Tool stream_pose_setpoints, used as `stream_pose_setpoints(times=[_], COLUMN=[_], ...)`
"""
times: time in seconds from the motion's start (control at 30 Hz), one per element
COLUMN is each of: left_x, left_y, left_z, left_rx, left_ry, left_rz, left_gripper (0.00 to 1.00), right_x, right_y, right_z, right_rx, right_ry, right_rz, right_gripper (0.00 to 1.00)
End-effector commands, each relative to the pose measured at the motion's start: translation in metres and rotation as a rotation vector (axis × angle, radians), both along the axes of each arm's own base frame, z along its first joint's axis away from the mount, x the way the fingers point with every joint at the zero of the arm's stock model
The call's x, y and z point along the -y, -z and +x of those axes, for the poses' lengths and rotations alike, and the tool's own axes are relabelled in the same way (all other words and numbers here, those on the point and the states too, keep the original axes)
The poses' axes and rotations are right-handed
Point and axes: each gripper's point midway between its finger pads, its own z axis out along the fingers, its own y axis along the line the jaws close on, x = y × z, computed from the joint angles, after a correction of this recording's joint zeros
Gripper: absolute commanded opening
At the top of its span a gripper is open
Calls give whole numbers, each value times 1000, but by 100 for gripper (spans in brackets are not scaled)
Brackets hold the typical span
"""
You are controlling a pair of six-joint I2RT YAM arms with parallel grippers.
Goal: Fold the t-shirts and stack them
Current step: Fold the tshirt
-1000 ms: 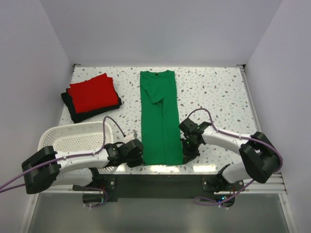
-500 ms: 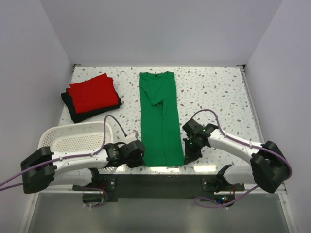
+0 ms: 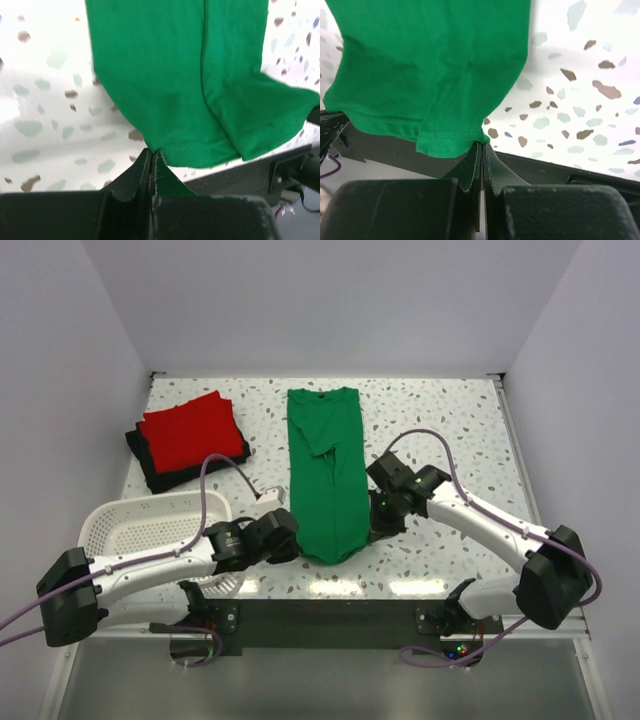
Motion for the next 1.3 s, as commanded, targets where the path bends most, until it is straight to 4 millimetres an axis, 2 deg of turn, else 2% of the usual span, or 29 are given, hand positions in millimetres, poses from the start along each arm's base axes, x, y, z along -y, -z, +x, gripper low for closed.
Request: stream_pose_setpoints(times=[0.0,0.03,0.17,0.2,0.37,0.4,0.53,0.63,0.8,0.9,0.93,1.0,1.03,1.07,1.1,1.13,1.17,1.23,1.27], left_x=[4,-1,3,3,-1,-1,-12,-8,-12,-24,-26,-29,-27,-27,-28,-23,-23,-18,-18], left_y=[-22,-24,-37,-33,-36,-34,-36,-40,-32,-32,-31,-30,-35,-28,-28,-34,-25,-31,-23], left_z=[34,46,72,77,109,114,143,161,190,212,216,229,235,241,245,253,258,271,274], left_rx=[106,119,165,161,182,185,195,202,190,191,189,189,199,190,186,197,179,195,177], left_ry=[-4,-13,7,13,17,16,-9,2,-5,-35,-39,-40,-36,-37,-24,-14,-9,11,15], left_rz=[-14,-9,-8,10,29,34,46,27,49,55,57,48,33,39,30,12,18,5,11], left_gripper=[0,0,0,0,0,0,0,0,0,0,0,0,0,0,0,0,0,0,0], right_x=[-3,-6,-8,-7,-5,-2,-1,2,0,-4,-6,-6,-7,-6,-8,-7,-7,-6,-6], right_y=[-9,-9,-10,-11,-16,-11,-14,-12,-6,-2,-8,1,-3,3,-1,0,6,1,2], right_z=[20,25,42,47,80,87,116,139,171,190,198,208,215,219,227,230,233,243,245], right_rx=[47,50,72,74,112,102,118,123,123,123,139,128,138,126,137,135,124,136,132], right_ry=[23,24,36,44,68,81,93,107,114,110,111,114,116,123,130,130,134,145,148], right_rz=[-35,-41,-62,-62,-88,-99,-101,-106,-111,-117,-112,-126,-120,-127,-119,-118,-123,-115,-112], right_gripper=[0,0,0,0,0,0,0,0,0,0,0,0,0,0,0,0,0,0,0])
